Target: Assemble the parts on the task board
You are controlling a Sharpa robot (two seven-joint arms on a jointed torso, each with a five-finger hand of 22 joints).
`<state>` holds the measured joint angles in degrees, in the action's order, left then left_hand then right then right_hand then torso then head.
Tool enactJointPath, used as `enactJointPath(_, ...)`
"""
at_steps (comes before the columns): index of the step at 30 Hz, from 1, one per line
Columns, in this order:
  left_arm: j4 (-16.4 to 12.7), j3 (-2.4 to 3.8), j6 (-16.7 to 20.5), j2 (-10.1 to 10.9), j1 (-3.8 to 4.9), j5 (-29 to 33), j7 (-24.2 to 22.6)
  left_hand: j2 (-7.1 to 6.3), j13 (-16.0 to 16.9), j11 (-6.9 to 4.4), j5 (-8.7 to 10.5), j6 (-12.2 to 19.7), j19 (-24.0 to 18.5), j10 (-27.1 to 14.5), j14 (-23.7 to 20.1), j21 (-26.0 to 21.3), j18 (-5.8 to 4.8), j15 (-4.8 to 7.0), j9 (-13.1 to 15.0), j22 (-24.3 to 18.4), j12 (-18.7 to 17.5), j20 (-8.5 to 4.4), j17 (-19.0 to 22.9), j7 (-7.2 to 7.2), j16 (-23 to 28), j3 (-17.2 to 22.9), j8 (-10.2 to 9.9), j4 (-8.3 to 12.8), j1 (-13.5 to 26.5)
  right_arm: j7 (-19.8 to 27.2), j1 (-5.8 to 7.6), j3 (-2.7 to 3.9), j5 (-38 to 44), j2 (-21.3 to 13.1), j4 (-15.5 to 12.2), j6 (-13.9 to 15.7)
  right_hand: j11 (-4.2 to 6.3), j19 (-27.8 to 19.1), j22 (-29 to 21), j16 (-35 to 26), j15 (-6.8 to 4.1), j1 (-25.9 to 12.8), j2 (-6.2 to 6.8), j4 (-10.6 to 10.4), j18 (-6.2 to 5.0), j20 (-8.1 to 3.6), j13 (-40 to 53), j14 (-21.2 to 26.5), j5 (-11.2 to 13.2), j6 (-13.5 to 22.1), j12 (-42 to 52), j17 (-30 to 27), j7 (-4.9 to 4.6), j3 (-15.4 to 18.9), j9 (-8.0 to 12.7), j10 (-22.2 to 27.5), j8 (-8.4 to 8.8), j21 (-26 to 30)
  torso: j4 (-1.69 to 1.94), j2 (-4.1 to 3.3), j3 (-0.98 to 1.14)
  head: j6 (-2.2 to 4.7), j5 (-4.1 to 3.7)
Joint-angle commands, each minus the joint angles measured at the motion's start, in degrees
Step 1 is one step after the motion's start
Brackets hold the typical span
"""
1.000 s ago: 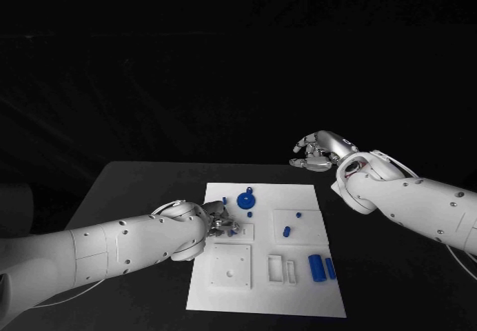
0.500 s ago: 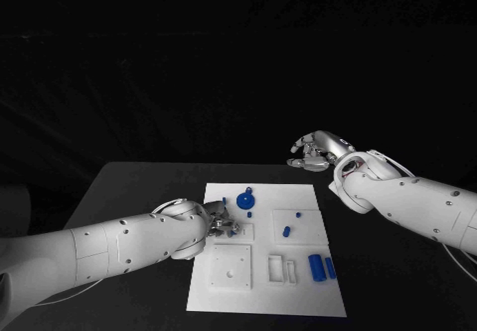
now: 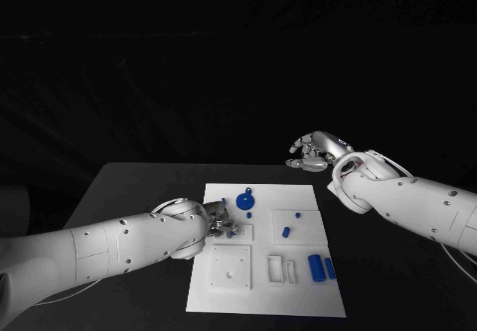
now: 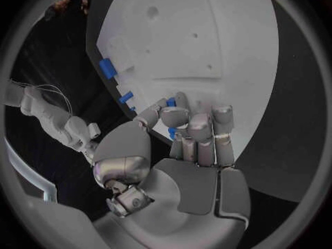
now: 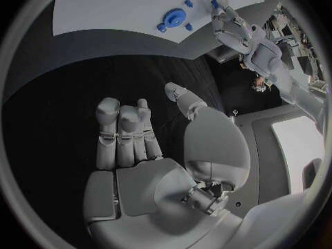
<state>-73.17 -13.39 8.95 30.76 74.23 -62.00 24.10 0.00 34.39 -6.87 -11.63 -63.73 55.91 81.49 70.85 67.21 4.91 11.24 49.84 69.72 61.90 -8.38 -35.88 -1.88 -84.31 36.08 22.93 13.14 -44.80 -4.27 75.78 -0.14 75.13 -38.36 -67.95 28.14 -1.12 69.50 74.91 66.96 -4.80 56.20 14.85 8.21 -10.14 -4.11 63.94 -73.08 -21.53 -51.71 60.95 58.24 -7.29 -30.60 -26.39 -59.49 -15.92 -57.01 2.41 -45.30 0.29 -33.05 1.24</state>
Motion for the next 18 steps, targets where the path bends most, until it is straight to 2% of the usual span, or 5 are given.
enactJointPath(1, -0.2, -0.28, -2.4, -0.4, -0.46, 0.1, 0.1, -1.29, -0.2, -0.87, 1.50, -9.7, 0.1, -1.2, 1.1, -0.2, 0.37, 1.44, -0.1, 0.0, 0.4, -6.89, 0.1, 3.67, -0.3, 0.1, 0.2, -1.0, 0.4, 0.5, 0.00, 0.02, 0.2, 0.0, 0.0, -0.7, 0.02, 0.0, 0.4, -0.4, -0.39, -0.2, -0.39, 0.0, -4.86, -0.32, -0.1, 0.1, -0.2, 0.0, 0.4, 0.1, -0.29, 0.2, 0.1, 0.2, -0.20, 0.4, -0.02, -0.03, -0.01, 0.02, -0.03)
enactJointPath(8, -0.1, -0.24, -1.9, -0.5, -0.45, 0.1, 0.1, -2.25, -0.4, -0.87, 2.29, -9.5, 0.0, -1.3, 1.0, -0.3, 0.39, 1.47, -0.3, 0.0, 0.4, -6.88, 0.3, 3.66, -0.3, -0.2, 0.3, -2.6, 1.5, 0.5, -0.01, 0.02, 0.4, 0.1, 0.0, -0.7, 0.02, 0.0, 0.4, -0.4, -0.39, -0.2, -0.38, 0.0, -4.86, -0.33, -0.1, 0.0, -0.2, 0.0, 0.4, 0.1, -0.29, 0.2, 0.1, 0.2, -0.20, 0.4, 0.02, 0.00, -0.03, 0.04, -0.10)
enactJointPath(10, -0.1, -0.22, -1.8, -0.5, -0.45, 0.1, 0.1, -2.80, -0.6, -0.88, 2.94, -9.5, 0.0, -1.3, 1.0, -0.3, 0.43, 1.51, -0.4, 0.0, 0.4, -6.91, 0.4, 3.67, -0.3, -0.3, 0.4, -3.4, 2.0, 0.6, -0.02, 0.02, 0.4, 0.1, 0.1, -0.7, 0.02, 0.0, 0.4, -0.4, -0.39, -0.2, -0.38, 0.0, -4.86, -0.33, -0.1, 0.1, -0.2, 0.0, 0.4, 0.1, -0.29, 0.2, 0.1, 0.2, -0.20, 0.4, 0.02, -0.02, -0.04, 0.05, -0.10)
enactJointPath(12, -0.1, -0.20, -1.8, -0.5, -0.45, 0.1, 0.0, -3.47, -0.7, -0.91, 4.67, -9.4, 0.0, -1.3, 1.0, -0.4, 0.51, 1.55, -0.4, 0.1, 0.5, -6.96, 0.5, 3.70, -0.4, -0.3, 0.5, -4.2, 2.4, 0.6, -0.02, 0.02, 0.4, 0.1, 0.1, -0.7, 0.02, 0.0, 0.4, -0.4, -0.39, -0.2, -0.37, 0.0, -4.86, -0.33, -0.1, 0.1, -0.2, 0.0, 0.4, 0.1, -0.29, 0.2, 0.1, 0.2, -0.20, 0.4, 0.01, -0.02, -0.03, 0.10, -0.10)
enactJointPath(18, 0.1, -0.16, -1.4, -0.5, -0.45, 0.1, 0.0, -3.93, -0.8, -0.92, 5.33, -9.4, 0.0, -1.3, 1.0, -0.4, 0.54, 1.57, -0.5, 0.1, 0.6, -6.98, 0.6, 3.70, -0.4, -0.3, 0.6, -4.6, 2.5, 0.6, -0.02, 0.02, 0.5, 0.1, 0.0, -0.7, 0.02, 0.0, 0.4, -0.4, -0.39, -0.3, -0.37, 0.0, -4.86, -0.33, -0.1, 0.1, -0.2, 0.0, 0.4, 0.1, -0.29, 0.2, 0.1, 0.2, -0.19, 0.4, 0.00, 0.01, -0.03, 0.11, -0.12)
